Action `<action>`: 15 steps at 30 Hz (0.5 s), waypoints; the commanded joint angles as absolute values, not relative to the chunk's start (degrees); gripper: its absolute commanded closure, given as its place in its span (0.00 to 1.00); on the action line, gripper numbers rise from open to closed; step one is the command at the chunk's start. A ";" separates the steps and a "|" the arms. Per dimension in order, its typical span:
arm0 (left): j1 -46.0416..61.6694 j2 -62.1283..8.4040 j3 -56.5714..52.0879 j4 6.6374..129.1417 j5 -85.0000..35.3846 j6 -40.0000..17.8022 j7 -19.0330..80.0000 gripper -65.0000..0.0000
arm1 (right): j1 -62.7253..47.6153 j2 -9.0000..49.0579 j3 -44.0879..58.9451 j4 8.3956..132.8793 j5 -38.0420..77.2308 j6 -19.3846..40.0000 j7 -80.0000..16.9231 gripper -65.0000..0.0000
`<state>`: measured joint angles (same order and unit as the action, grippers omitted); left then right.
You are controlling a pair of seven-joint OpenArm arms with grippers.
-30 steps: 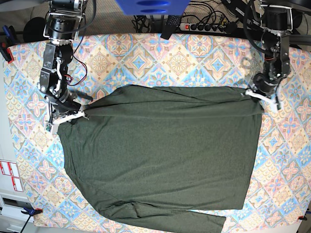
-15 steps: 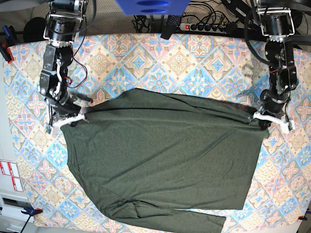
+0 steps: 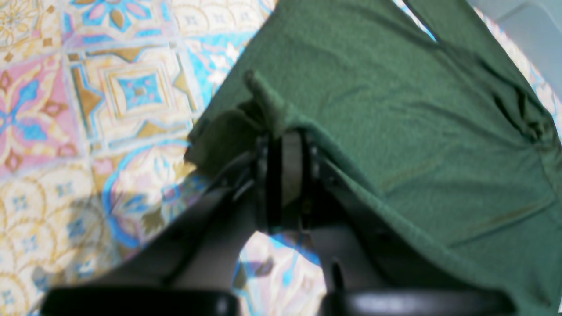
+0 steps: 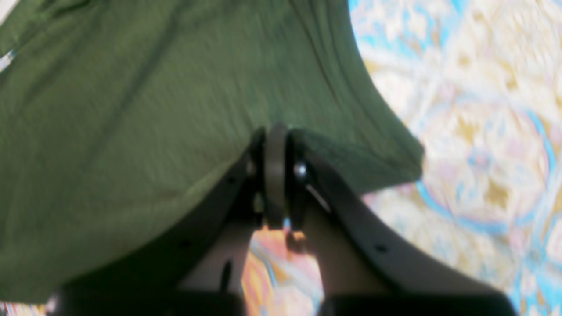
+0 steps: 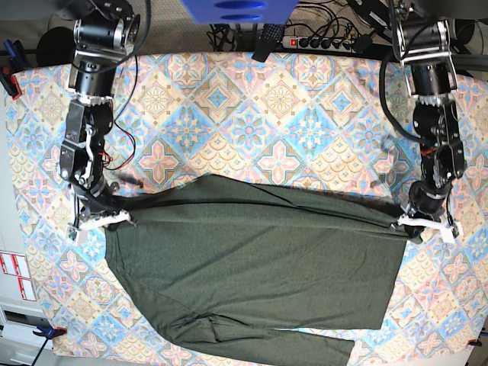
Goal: Fold the T-shirt properly
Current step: 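Lower both grippers and release the folded shoulder edge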
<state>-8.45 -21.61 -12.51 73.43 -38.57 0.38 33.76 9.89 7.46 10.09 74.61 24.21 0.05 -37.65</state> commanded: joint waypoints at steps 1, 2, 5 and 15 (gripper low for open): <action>-11.47 -22.64 -12.88 72.13 -38.73 0.13 32.22 1.00 | 11.12 8.13 10.24 74.42 24.40 0.31 -36.09 1.00; -12.18 -22.64 -12.79 70.64 -38.73 0.13 32.13 1.00 | 11.47 8.13 10.24 73.45 24.40 0.31 -35.47 1.00; -14.64 -22.55 -12.62 67.21 -38.73 0.13 31.16 1.00 | 12.09 8.13 10.24 70.99 24.40 0.31 -34.42 1.00; -19.65 -21.32 -12.26 54.90 -38.64 0.13 26.07 1.00 | 14.64 8.13 10.24 64.66 24.40 0.31 -30.64 1.00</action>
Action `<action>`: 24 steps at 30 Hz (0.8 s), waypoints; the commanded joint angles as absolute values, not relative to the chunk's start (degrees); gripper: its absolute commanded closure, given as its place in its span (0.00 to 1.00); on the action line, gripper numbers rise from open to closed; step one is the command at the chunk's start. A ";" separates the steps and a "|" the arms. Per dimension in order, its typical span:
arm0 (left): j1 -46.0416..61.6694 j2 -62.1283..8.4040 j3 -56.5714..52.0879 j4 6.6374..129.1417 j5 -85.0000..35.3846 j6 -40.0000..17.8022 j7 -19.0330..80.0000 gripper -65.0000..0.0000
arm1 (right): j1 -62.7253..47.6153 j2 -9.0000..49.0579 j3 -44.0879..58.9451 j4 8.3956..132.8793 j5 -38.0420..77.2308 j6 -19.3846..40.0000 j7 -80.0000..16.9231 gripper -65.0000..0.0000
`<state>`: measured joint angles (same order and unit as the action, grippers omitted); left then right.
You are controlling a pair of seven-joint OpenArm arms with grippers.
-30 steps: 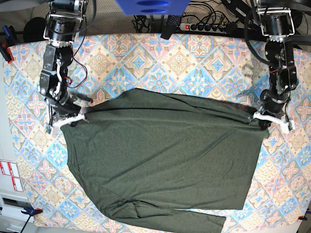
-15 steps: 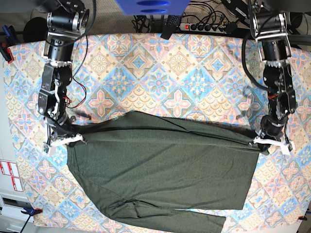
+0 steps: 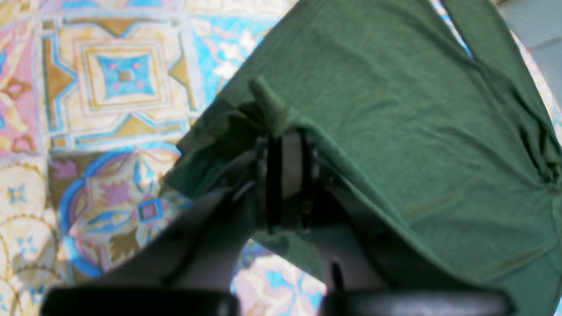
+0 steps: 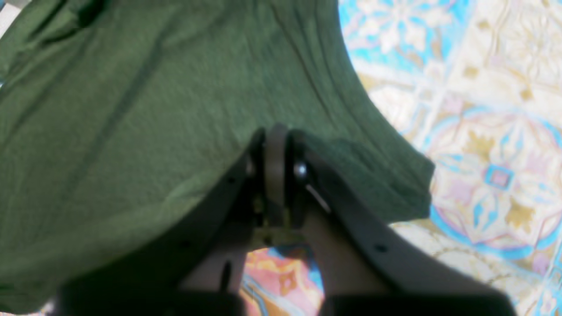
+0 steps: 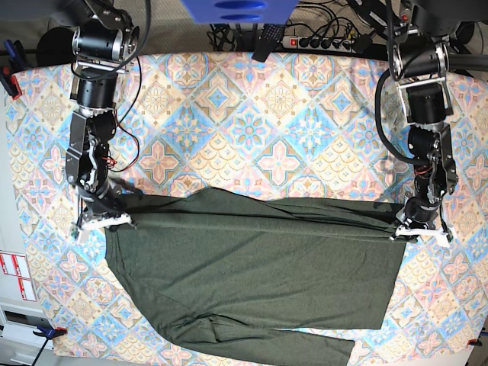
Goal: Fold the T-shirt properly
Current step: 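Lower both grippers and release the folded shoulder edge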
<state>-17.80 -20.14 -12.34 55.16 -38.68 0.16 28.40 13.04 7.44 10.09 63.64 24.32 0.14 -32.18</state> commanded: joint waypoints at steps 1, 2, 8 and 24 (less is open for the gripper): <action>-20.09 -21.23 -11.12 53.67 -38.64 0.13 25.27 1.00 | 14.90 8.13 10.24 64.22 24.40 0.31 -30.64 1.00; -20.53 -21.23 -9.54 52.44 -38.64 0.13 24.48 1.00 | 15.08 8.13 10.24 63.69 24.40 0.31 -30.64 0.99; -22.20 -21.23 -2.86 49.45 -38.64 0.57 23.08 0.90 | 14.81 8.13 10.07 63.52 24.31 0.31 -30.90 0.89; -12.26 -21.67 -10.86 60.35 -39.08 0.40 28.18 0.17 | 8.66 8.13 10.24 73.54 24.40 0.31 -33.71 0.65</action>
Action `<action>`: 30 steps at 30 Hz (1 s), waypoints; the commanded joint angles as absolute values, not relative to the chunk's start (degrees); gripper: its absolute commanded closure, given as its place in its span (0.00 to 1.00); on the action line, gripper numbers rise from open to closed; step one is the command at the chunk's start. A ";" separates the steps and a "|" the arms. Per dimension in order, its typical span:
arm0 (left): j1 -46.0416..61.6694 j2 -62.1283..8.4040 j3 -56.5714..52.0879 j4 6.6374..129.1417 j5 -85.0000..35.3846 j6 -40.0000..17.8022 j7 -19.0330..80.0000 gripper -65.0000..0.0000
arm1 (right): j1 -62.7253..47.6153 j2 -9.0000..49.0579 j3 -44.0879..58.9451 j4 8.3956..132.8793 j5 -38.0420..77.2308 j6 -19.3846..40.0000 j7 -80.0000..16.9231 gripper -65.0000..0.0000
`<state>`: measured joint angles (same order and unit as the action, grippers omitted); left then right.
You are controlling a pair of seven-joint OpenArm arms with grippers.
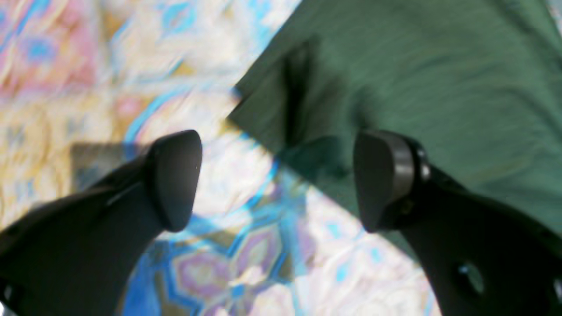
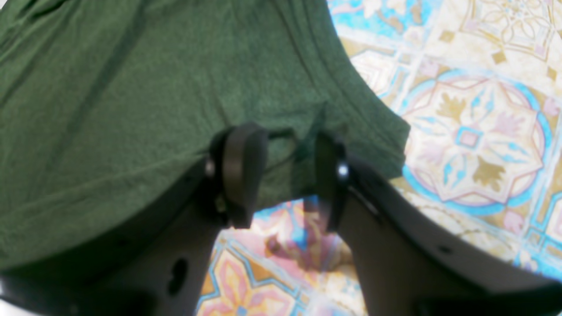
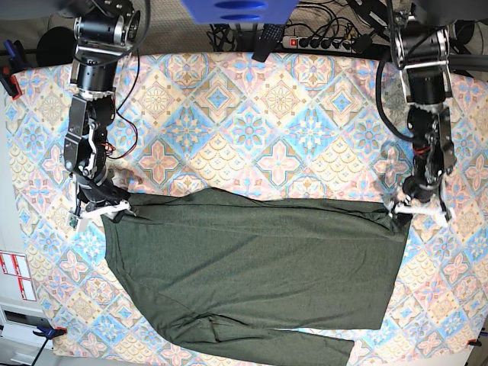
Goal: Fold the T-shirt properly
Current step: 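Lower both grippers and release the folded shoulder edge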
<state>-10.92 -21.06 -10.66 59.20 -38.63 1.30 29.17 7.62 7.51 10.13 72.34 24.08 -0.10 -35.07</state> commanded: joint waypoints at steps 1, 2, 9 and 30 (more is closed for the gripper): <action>-11.65 -21.67 -11.30 60.35 -39.08 0.40 28.18 0.17 | 8.57 8.13 10.24 73.54 24.40 0.31 -33.71 0.65; -11.12 -21.67 -11.82 60.35 -39.08 0.40 28.09 0.17 | 8.57 8.13 10.24 73.54 24.40 0.31 -33.71 0.65; -12.35 -21.41 -12.79 57.54 -39.08 0.40 27.74 0.17 | 8.48 8.04 10.15 73.36 24.40 0.31 -33.71 0.65; -20.88 -16.31 -8.48 41.54 -38.73 0.22 24.22 0.18 | 6.55 6.90 10.15 73.63 24.40 0.31 -33.71 0.65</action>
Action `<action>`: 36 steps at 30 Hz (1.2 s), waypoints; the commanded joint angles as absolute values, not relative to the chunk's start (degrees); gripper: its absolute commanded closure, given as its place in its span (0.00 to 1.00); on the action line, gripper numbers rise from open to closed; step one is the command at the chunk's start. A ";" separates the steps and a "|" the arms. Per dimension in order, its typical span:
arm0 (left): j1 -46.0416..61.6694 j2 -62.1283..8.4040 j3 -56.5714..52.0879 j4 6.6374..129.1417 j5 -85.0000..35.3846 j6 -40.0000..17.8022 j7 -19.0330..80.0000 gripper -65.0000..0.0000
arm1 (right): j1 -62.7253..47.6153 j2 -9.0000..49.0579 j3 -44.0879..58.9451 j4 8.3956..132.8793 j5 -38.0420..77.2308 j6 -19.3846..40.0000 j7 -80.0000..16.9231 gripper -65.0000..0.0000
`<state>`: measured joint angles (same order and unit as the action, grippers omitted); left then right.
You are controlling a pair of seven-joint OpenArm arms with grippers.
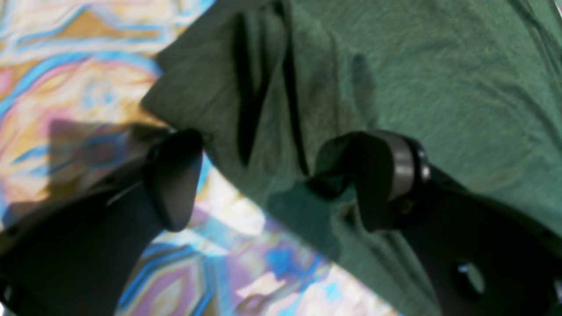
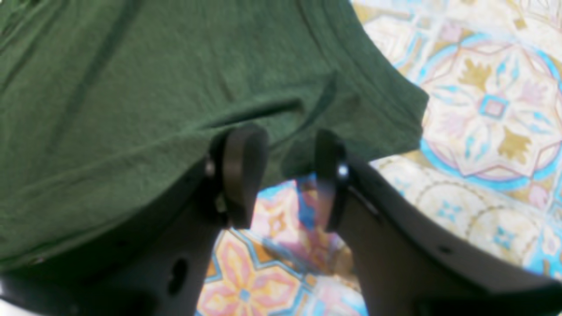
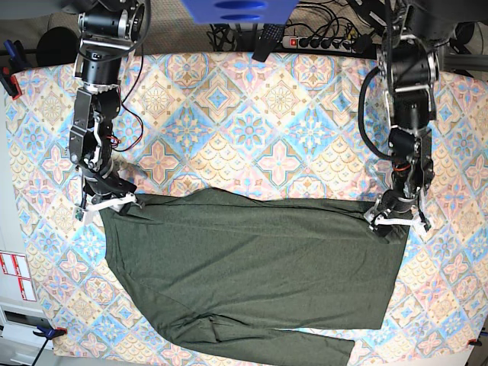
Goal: Fold the T-shirt properly
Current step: 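Lower both grippers and release the folded shoulder edge, then pull the shirt back toward the robot with both grippers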
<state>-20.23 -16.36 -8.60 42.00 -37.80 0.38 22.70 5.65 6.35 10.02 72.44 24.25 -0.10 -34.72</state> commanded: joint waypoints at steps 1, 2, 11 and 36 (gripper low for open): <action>-21.32 -16.22 -8.40 41.19 -38.73 0.22 23.52 0.19 | 6.55 6.90 10.15 73.63 24.40 0.31 -33.71 0.65; -21.49 -16.13 -8.31 41.10 -38.73 0.22 22.99 0.22 | 6.55 6.90 10.15 73.63 24.40 0.31 -33.71 0.65; -21.67 -16.57 -8.66 41.45 -39.08 0.22 22.90 1.00 | 5.41 6.90 10.24 73.63 24.48 0.31 -33.71 0.65; -21.41 -18.33 -8.66 41.54 -39.16 0.22 22.90 1.00 | 8.40 6.55 18.68 60.79 41.98 0.31 -33.71 0.55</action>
